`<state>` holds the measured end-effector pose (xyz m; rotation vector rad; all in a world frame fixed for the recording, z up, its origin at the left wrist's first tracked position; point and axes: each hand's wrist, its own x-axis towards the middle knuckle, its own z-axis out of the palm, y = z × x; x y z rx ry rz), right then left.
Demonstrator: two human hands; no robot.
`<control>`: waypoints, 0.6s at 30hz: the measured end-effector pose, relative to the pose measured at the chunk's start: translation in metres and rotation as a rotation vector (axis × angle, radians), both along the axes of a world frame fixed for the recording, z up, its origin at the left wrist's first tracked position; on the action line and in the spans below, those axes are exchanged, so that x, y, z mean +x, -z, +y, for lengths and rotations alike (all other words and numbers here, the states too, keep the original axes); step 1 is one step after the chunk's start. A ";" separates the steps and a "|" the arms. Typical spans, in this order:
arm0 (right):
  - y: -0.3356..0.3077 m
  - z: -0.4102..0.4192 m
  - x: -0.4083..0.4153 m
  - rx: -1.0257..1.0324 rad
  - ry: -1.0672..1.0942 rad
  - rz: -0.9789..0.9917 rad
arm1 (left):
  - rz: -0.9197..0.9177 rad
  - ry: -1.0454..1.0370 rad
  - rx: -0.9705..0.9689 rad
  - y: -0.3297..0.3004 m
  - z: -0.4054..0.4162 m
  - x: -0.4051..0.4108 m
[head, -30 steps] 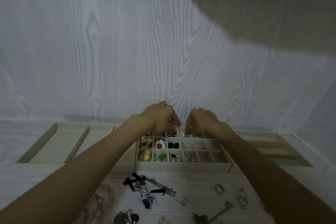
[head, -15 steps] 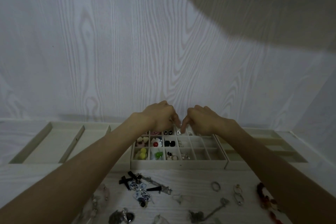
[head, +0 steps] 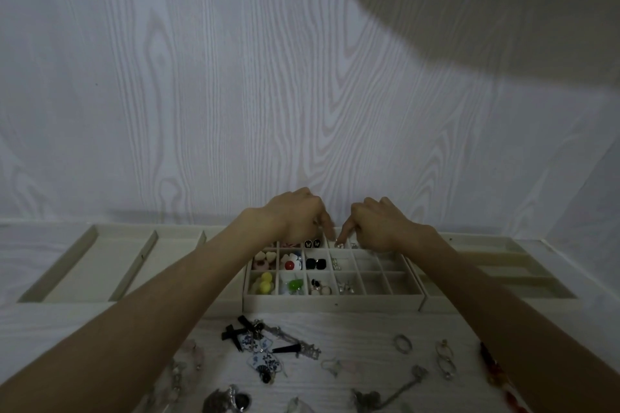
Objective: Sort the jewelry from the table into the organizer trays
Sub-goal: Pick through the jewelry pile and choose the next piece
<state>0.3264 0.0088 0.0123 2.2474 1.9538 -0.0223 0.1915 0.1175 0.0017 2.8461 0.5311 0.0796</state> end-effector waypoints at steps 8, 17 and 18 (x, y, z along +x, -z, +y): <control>-0.001 0.003 0.002 -0.027 0.009 0.015 | 0.048 0.027 0.006 0.008 -0.003 0.015; -0.012 -0.005 0.000 0.072 0.024 0.078 | 0.112 0.035 0.045 0.004 -0.012 0.015; -0.013 -0.007 -0.001 0.084 0.026 0.077 | 0.106 0.029 0.041 0.004 -0.012 0.015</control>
